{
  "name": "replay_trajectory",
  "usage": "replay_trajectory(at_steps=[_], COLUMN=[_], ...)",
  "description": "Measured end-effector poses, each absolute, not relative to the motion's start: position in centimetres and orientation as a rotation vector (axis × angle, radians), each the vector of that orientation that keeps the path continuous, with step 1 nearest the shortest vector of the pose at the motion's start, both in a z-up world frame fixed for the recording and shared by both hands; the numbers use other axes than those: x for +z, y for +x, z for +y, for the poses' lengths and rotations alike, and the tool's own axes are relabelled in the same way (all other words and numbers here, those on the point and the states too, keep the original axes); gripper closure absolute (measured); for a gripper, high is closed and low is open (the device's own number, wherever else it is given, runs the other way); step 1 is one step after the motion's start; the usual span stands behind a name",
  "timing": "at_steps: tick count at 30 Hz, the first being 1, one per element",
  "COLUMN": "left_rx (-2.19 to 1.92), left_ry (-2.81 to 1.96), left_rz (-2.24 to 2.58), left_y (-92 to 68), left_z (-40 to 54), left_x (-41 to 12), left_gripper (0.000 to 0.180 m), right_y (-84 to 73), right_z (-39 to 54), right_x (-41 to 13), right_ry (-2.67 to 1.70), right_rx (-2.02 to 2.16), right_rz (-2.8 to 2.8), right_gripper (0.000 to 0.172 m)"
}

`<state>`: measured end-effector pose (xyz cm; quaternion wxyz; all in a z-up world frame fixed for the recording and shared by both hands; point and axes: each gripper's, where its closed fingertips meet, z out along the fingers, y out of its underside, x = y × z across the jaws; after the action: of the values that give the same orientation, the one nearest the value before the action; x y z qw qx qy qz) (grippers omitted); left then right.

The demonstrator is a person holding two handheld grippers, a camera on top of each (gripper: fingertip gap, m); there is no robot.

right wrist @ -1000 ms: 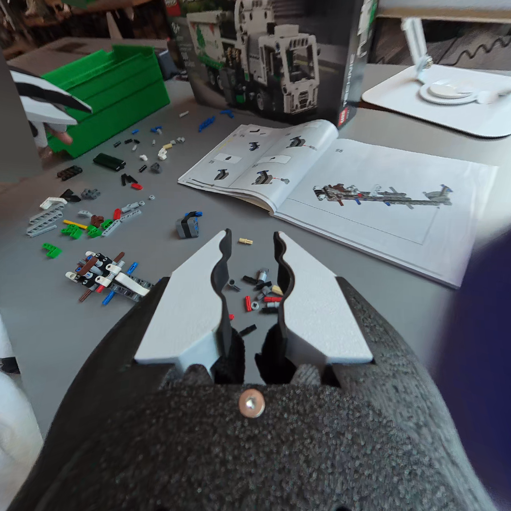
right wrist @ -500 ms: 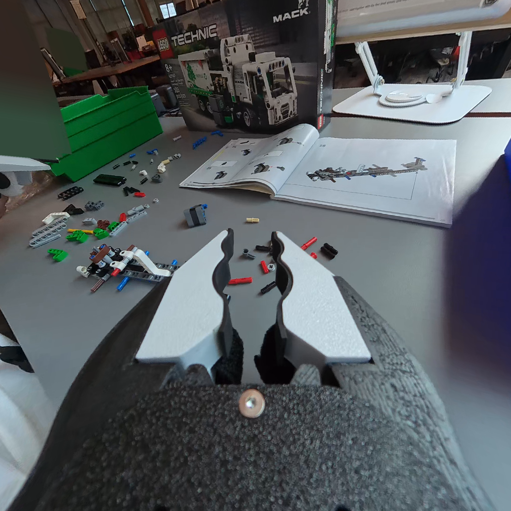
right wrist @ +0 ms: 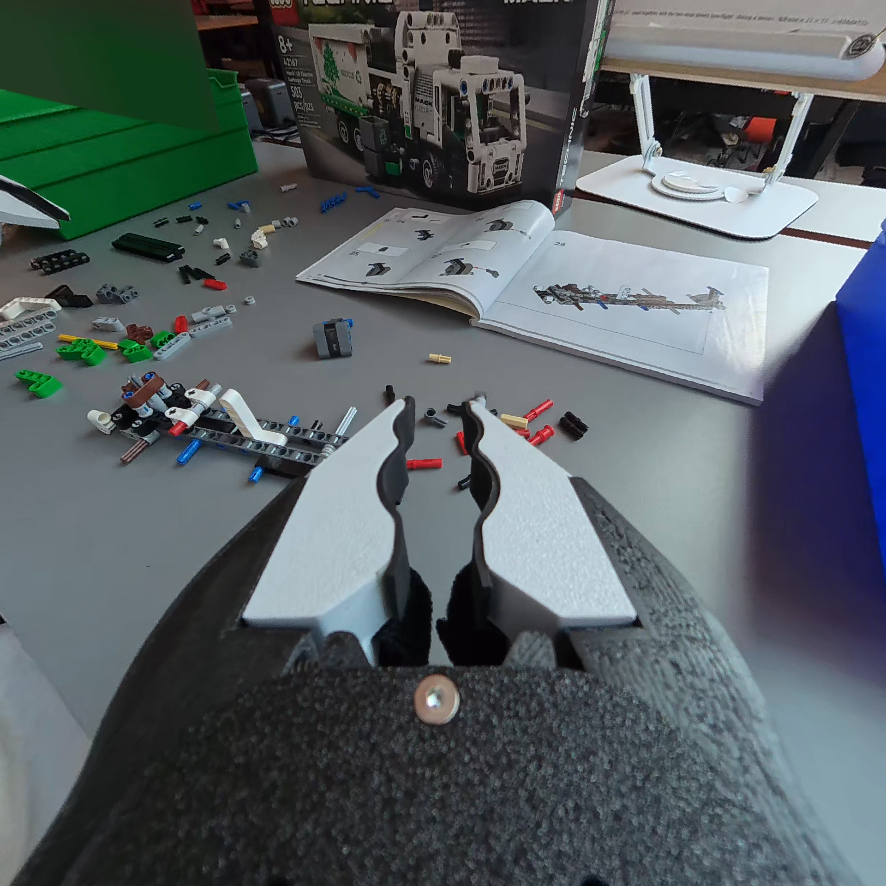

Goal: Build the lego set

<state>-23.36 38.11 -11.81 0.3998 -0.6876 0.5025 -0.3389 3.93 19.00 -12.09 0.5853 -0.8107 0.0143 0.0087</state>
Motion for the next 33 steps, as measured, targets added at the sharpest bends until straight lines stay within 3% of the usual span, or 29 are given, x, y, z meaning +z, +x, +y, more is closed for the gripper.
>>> replay_trajectory(at_steps=[13,22,33], left_rx=[-0.705,-0.353,-0.293], left_ry=[-1.853,-2.15,-2.339], left_rz=[1.242,1.127,1.063], left_y=[-23.7,-24.6,-22.4], left_z=[42.2,49.9,52.2], left_x=[-13.4,-15.8,-18.2], left_gripper=[0.165,0.151,0.15], right_y=[4.4,5.0,5.8], right_z=[19.3,19.1,18.8], right_x=[-12.5,-12.1,-11.4], right_ry=[-1.915,-1.879,-1.83], right_rx=[0.085,0.13,0.1], right_rz=[0.076,0.125,0.162], right_gripper=[0.153,0.154,0.157])
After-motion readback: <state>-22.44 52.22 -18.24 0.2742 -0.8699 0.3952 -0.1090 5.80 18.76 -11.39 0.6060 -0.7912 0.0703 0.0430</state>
